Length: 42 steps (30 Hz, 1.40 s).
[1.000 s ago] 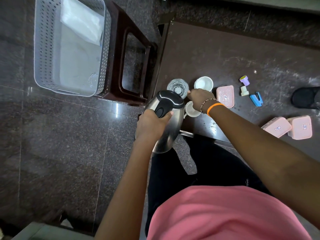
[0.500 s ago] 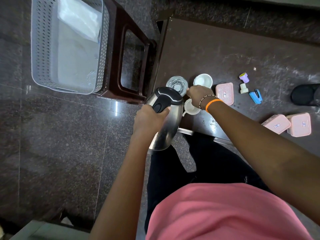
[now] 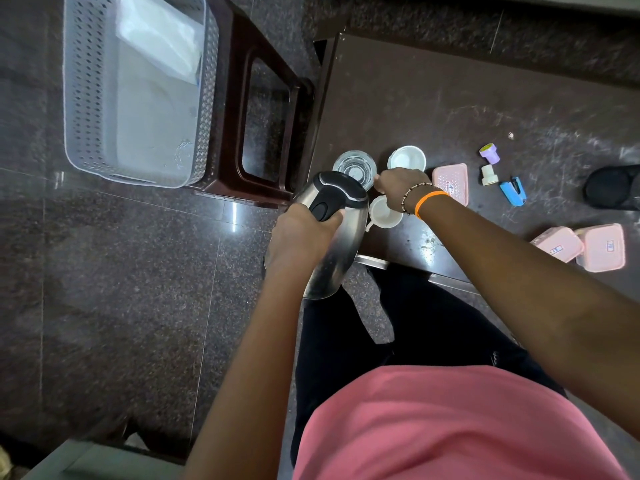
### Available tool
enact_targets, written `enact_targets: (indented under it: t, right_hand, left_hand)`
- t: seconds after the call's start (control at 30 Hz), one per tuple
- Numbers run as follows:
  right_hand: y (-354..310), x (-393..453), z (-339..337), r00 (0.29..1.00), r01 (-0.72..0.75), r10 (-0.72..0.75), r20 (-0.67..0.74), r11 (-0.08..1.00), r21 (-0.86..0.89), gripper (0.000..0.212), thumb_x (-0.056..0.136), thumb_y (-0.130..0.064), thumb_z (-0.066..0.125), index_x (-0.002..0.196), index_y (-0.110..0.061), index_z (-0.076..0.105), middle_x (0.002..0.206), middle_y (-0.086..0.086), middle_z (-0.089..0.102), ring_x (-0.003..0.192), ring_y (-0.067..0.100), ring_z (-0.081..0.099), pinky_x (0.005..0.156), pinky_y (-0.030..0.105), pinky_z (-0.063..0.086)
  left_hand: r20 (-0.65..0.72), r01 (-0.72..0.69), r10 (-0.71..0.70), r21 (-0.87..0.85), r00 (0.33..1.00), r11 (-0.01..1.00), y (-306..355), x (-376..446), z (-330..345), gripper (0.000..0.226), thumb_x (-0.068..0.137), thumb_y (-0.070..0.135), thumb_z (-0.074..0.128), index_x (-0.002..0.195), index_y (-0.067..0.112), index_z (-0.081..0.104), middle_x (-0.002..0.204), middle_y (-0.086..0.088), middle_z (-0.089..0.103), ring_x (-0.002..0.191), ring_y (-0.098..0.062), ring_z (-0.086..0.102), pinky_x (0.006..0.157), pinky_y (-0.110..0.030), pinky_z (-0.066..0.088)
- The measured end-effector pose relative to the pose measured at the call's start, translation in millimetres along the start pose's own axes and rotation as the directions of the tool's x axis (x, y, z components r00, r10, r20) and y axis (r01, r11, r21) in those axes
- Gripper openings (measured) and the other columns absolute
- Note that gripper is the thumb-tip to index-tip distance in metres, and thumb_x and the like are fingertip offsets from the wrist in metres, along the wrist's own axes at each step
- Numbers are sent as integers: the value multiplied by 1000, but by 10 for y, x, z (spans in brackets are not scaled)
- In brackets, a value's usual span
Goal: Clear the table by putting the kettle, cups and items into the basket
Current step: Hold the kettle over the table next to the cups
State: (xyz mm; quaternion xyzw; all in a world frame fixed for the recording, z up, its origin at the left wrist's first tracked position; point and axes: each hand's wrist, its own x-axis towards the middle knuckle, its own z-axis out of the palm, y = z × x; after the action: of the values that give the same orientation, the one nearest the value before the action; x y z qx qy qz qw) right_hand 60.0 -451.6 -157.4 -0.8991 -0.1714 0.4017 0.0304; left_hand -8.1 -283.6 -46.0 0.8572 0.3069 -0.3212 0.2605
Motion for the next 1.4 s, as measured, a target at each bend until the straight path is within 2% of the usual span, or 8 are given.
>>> enact_targets:
  t: [0.17,0.33,0.53,0.67,0.77,1.1,1.27,1.4]
  right_hand:
    - [-16,-9,-6,1000,22,-22,5,999,-26,25,83,-3,50,105,-5,61,110,18,66,104,39,61,81,42,50]
    - [-28,-26,-19,1000,19,-18,4,1000,-20,26,83,-2,49,105,-5,62,111,19,66,105,40,61,83,44,50]
    - [-28,-39,-15,1000,12,-12,-3,1000,-17,25,86,-4,49,107,-5,62,112,18,66,105,39,61,84,43,50]
    - [-41,-43,-12,1000,16,-15,6,1000,-20,26,85,-3,50,108,-6,61,113,17,65,106,38,61,84,42,50]
    - [-41,-44,-17,1000,12,-12,9,1000,-18,28,84,-2,50,109,-6,61,114,17,65,107,37,61,84,42,50]
    - [-35,-53,-28,1000,17,-17,8,1000,-23,28,85,-2,49,110,-6,61,115,17,64,108,38,60,85,44,50]
    - [-37,-58,-32,1000,14,-14,3,1000,-13,30,85,-1,49,112,-6,60,117,17,64,110,38,59,86,44,50]
    - [-36,-59,-31,1000,13,-13,5,1000,0,31,83,1,50,112,-6,61,116,17,64,109,38,59,86,44,49]
  left_hand:
    - [-1,-16,16,-24,1000,1000,-30,-2,7,43,73,56,63,61,24,38,65,9,47,68,-23,50,62,-28,36]
    - [8,-17,17,-41,1000,999,-37,-13,8,40,74,56,63,62,23,44,66,7,53,60,-11,49,47,-23,31]
    - [18,-1,2,-23,1000,1000,-6,-40,-8,41,73,57,63,63,24,40,69,6,52,76,-26,55,64,-31,40]
    - [17,-5,5,-4,1000,1000,29,-41,-27,43,74,59,62,76,19,45,93,-7,63,88,-32,59,72,-34,45]
    - [24,-15,15,-10,1000,1000,45,-36,-48,44,75,58,62,83,17,48,98,-9,65,91,-32,60,72,-33,45]
    - [23,-18,19,-13,1000,1000,63,-38,-65,41,75,54,63,83,16,52,97,-11,67,93,-33,61,71,-31,42]
    - [36,-10,10,-12,999,1000,70,-24,-78,50,76,54,63,96,8,59,101,-12,67,95,-33,61,79,-36,47]
    - [43,-14,15,-16,999,1000,83,-28,-92,51,76,53,63,98,8,60,100,-11,67,94,-32,61,77,-35,47]
